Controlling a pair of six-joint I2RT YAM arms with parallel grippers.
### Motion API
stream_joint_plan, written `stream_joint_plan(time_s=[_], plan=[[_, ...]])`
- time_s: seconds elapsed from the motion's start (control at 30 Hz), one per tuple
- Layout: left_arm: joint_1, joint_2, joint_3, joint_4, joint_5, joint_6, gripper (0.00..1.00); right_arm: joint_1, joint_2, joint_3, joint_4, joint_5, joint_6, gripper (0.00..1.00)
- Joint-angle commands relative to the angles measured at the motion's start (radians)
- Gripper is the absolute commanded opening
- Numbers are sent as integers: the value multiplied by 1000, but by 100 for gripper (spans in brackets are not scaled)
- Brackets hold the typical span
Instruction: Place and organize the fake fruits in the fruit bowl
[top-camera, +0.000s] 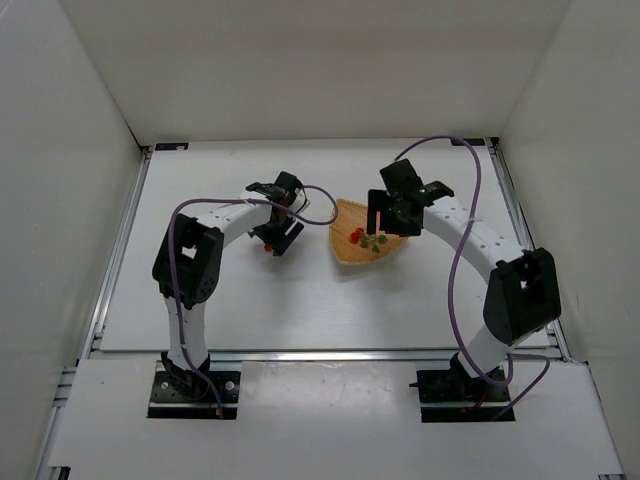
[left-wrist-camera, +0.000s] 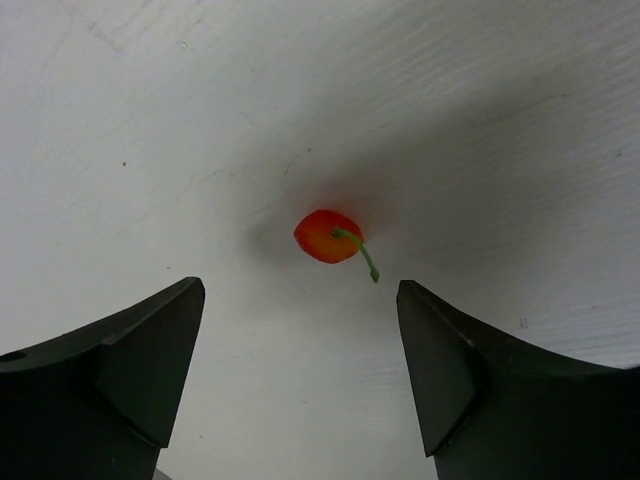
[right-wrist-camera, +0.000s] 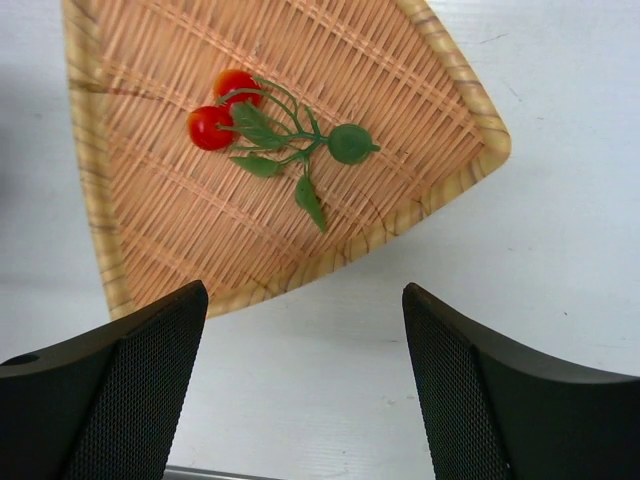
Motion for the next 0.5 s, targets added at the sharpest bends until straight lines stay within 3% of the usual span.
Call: stream_joint_plan(time_s=[0.0, 0.17, 0.33, 0.47], plan=[[6, -1, 37, -15, 35, 12, 86, -12, -66, -7, 14, -5, 11, 83], [6, 78, 95, -25, 57, -8, 69, -21, -77, -7, 5, 6, 11, 83], [6, 112, 120, -25, 86, -17, 63, -21, -86, -7, -6, 26, 11, 83], [6, 132, 129, -25, 86, -17, 51, -30, -86, -7, -15, 45, 11, 83]])
